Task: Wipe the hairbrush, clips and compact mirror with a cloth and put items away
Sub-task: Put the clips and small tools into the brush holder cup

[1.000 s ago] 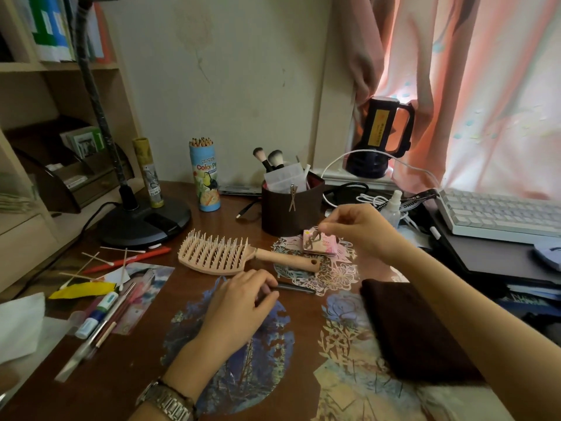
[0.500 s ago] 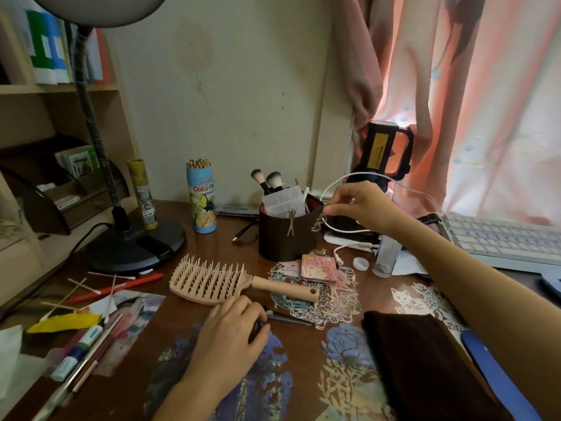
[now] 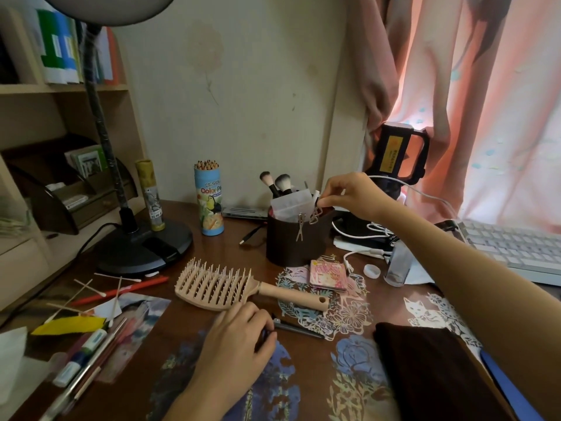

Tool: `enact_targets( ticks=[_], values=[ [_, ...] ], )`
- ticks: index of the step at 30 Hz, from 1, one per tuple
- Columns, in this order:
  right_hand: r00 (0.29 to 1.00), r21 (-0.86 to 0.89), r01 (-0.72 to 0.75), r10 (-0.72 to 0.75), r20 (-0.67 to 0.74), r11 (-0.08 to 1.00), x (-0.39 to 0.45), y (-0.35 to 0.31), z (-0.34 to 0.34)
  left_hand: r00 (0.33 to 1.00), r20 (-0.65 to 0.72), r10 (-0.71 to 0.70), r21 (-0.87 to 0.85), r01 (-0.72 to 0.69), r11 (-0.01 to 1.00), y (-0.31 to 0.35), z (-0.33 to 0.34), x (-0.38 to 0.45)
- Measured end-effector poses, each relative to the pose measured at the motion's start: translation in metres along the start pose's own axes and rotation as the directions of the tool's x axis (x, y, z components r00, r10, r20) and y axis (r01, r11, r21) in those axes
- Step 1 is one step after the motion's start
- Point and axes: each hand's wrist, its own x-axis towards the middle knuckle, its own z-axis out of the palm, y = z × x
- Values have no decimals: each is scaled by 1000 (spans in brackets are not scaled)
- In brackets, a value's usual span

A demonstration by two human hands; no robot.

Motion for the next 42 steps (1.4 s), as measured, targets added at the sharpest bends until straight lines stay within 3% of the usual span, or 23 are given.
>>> enact_targets(
  ticks=[11,35,42],
  values=[
    [993,-56,22,-15,119,998,2,3,18,1000,-17,11,26,-11,1000,-5,5,1],
    [979,-156,-40,70,192,987,-1,1,25,1000,-29,11,12,-11,1000,-4,5,0],
    [996,-156,-81,85,16,984,-25,-16,13,999,-46,23,24,-21,999,-4,6,0]
  ],
)
